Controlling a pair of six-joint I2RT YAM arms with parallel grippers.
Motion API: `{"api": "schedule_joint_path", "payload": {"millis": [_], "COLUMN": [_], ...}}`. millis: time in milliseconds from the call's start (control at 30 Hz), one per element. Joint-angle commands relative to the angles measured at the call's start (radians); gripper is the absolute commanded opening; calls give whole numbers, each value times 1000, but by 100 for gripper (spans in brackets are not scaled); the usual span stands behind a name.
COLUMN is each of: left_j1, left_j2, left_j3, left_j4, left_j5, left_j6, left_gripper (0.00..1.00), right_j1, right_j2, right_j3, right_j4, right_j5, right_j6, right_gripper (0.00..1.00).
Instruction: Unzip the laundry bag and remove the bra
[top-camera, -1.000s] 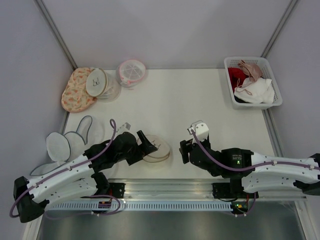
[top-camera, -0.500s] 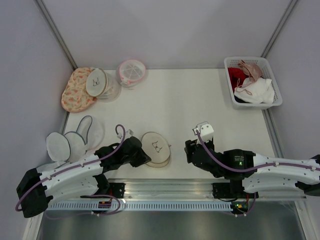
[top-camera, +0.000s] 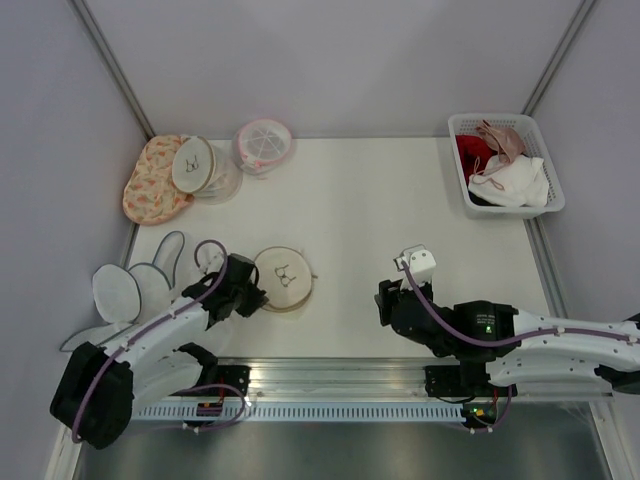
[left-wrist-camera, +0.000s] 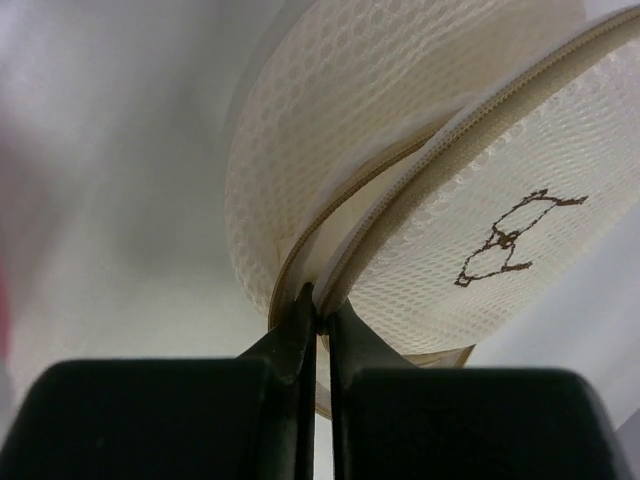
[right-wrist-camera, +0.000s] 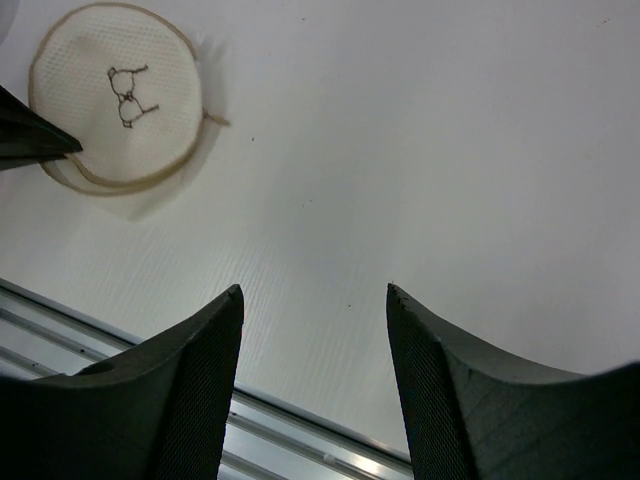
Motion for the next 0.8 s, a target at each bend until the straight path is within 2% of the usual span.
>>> {"api": "schedule_joint_path", "payload": {"millis": [0, 33, 100, 133, 200, 233, 300, 333, 433, 533, 667, 700, 767], "left_j1": [166, 243, 328, 412, 498, 598, 692, 776, 911, 971, 974, 973, 973], "left_j2": [-24, -21, 7, 20, 65, 82, 132, 154, 214, 217, 142, 123, 51], "left_j3": [14, 37, 63, 69, 81, 86, 84, 90, 107, 139, 187, 202, 213], "left_j4": [-70, -81, -97, -101, -106, -103, -88, -75, -54, -48, -48, -48, -49], "left_j5": [-13, -21, -10, -7, -10, -12, -1, 4, 34, 51, 86, 129, 178], "left_j6": [159, 169, 202, 211, 226, 235, 255, 260, 277, 292, 349, 372, 393], "left_gripper": [2, 2, 2, 2, 2, 2, 2, 2, 2, 2, 2, 5, 35], "right_j1": [1, 1, -1, 1, 1, 1, 1, 1, 1, -1, 1, 1, 1], "right_j2": [-34, -45, -62, -67, -74, -83, -91, -99, -110, -116, -128, -133, -133], "right_j3": [-12, -13, -20, -23, -26, -27, -30, -30, -32, -36, -50, -55, -59], "right_j4": [-11, -13, -10, -7, -4, -5, -7, -5, -5, -13, -19, -14, 3], "right_j5": [41, 44, 51, 51, 53, 51, 50, 48, 44, 45, 48, 50, 51], "right_j6": [23, 23, 21, 17, 12, 9, 0, -2, -16, -14, 0, 0, -2], "right_gripper": [64, 64, 64, 64, 64, 64, 64, 63, 63, 63, 65, 65, 69]}}
